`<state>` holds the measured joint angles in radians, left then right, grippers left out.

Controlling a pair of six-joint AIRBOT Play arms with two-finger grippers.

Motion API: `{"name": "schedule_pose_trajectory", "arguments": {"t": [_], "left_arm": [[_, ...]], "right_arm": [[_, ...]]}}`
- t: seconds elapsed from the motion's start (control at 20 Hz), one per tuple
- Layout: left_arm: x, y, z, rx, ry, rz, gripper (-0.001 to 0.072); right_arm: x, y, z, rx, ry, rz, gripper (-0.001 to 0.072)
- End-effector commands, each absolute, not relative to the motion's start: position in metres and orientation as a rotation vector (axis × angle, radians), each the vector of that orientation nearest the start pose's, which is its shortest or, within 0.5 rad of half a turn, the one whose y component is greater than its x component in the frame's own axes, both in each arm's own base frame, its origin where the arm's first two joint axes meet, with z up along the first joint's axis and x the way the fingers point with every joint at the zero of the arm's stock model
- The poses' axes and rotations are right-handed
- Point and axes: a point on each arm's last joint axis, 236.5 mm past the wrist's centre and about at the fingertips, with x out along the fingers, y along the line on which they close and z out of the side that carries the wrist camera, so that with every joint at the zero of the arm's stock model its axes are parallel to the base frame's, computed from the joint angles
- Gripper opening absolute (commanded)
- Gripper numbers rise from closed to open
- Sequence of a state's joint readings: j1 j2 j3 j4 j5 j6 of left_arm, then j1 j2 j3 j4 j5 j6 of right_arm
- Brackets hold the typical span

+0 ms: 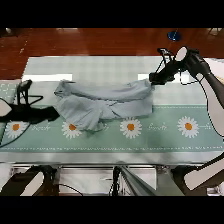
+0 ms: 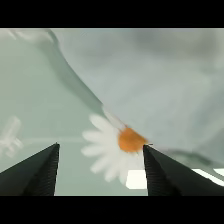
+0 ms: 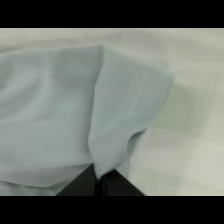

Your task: Fold the shirts.

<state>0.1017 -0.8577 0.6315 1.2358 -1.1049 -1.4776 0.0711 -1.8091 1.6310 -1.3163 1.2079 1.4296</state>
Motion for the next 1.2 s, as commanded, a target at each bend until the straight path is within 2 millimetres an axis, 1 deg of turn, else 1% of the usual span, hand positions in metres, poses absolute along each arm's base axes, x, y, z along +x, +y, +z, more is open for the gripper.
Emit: {"name": "schedule_pose_trajectory", "arguments": {"t": [0.0, 0.1, 0.15, 0.25, 0.35, 0.45, 0.55, 0.7, 0.8, 0.85, 0.9, 0.95, 1.0, 1.1, 1.15], "left_arm": [[0.232, -0.089, -0.045, -0.575, 1.307, -0.202, 0.0627], [0.244, -0.101, -0.046, -0.698, 1.275, -0.202, 0.0627], [0.245, -0.105, -0.051, -0.73, 1.294, -0.199, 0.0627], [0.24, -0.107, -0.069, -0.754, 1.367, -0.181, 0.0627], [0.24, -0.11, -0.082, -0.803, 1.417, -0.162, 0.0627], [0.245, -0.115, -0.09, -0.841, 1.425, -0.169, 0.0627], [0.256, -0.115, -0.092, -0.877, 1.39, -0.156, 0.0626], [0.273, -0.107, -0.099, -0.866, 1.322, -0.104, 0.0617], [0.272, -0.113, -0.109, -0.85, 1.346, -0.098, 0.061], [0.268, -0.119, -0.117, -0.841, 1.378, -0.103, 0.0551], [0.264, -0.126, -0.124, -0.846, 1.409, -0.105, 0.0363], [0.26, -0.133, -0.129, -0.858, 1.437, -0.109, 0.0137], [0.259, -0.138, -0.132, -0.854, 1.447, -0.126, 0.0024], [0.263, -0.14, -0.127, -0.84, 1.435, -0.151, 0.0022], [0.268, -0.14, -0.12, -0.827, 1.418, -0.181, 0.0021]], "right_arm": [[0.479, 0.09, -0.059, 0.055, 1.382, 0.309, 0.003], [0.475, 0.09, -0.059, 0.044, 1.395, 0.321, 0.003], [0.474, 0.09, -0.06, 0.037, 1.402, 0.328, 0.003], [0.471, 0.09, -0.06, 0.024, 1.409, 0.342, 0.003], [0.47, 0.09, -0.06, 0.02, 1.412, 0.346, 0.003], [0.47, 0.09, -0.06, 0.019, 1.414, 0.347, 0.003], [0.469, 0.09, -0.06, 0.014, 1.415, 0.352, 0.003], [0.468, 0.09, -0.06, 0.01, 1.417, 0.356, 0.003], [0.468, 0.09, -0.06, 0.01, 1.42, 0.357, 0.003], [0.467, 0.09, -0.06, 0.01, 1.422, 0.357, 0.003], [0.466, 0.09, -0.06, 0.01, 1.426, 0.358, 0.003], [0.465, 0.09, -0.061, 0.01, 1.433, 0.36, 0.003], [0.462, 0.09, -0.06, 0.008, 1.441, 0.362, 0.003], [0.46, 0.09, -0.053, -0.005, 1.437, 0.373, 0.003], [0.46, 0.09, -0.046, -0.009, 1.423, 0.375, 0.003]]}}
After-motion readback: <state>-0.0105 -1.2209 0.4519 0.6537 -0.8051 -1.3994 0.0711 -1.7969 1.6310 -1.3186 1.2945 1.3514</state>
